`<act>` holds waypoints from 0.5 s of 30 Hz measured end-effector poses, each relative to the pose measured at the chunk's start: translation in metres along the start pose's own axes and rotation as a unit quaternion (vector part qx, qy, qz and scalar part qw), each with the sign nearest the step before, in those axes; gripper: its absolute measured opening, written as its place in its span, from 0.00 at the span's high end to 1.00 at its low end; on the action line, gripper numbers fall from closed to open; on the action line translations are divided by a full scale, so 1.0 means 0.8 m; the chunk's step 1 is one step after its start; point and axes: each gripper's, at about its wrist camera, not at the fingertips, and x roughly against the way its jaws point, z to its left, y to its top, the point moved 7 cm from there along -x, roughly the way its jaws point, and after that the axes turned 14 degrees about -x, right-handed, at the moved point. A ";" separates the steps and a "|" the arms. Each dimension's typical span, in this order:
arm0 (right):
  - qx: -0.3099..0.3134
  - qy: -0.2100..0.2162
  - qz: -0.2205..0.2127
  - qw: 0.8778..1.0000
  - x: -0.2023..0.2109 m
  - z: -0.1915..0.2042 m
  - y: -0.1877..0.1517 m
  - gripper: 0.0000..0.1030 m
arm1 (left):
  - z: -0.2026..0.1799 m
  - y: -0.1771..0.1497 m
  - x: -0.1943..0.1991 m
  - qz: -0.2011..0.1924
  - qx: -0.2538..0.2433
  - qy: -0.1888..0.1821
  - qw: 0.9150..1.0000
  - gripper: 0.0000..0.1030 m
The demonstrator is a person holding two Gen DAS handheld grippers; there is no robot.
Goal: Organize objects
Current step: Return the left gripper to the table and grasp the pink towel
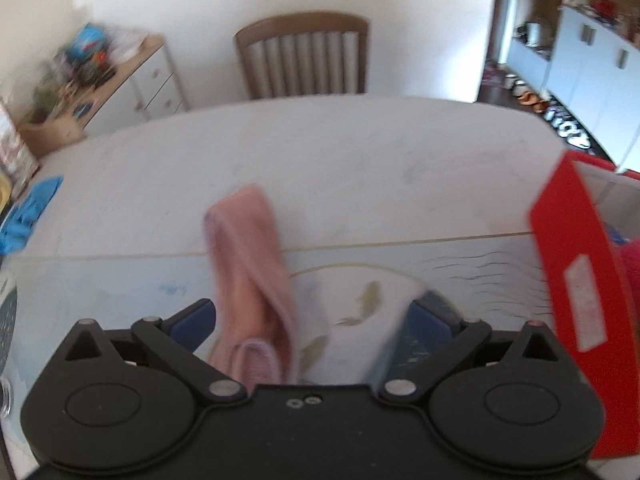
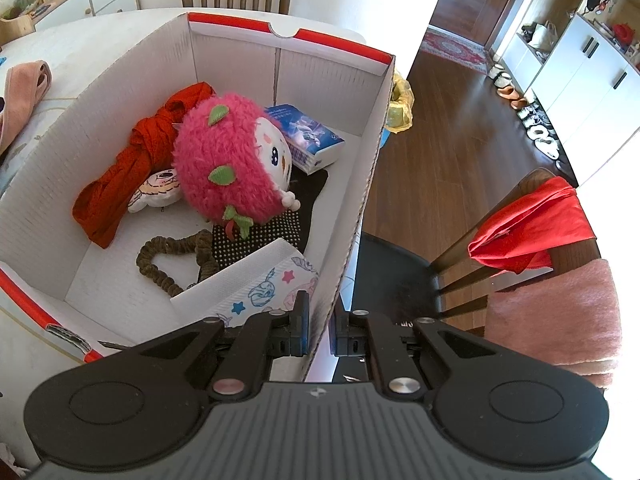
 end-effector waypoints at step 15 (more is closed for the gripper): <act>0.000 -0.009 0.005 1.000 -0.002 0.003 0.001 0.91 | 0.039 -0.042 -0.077 0.071 0.060 0.000 0.996 0.02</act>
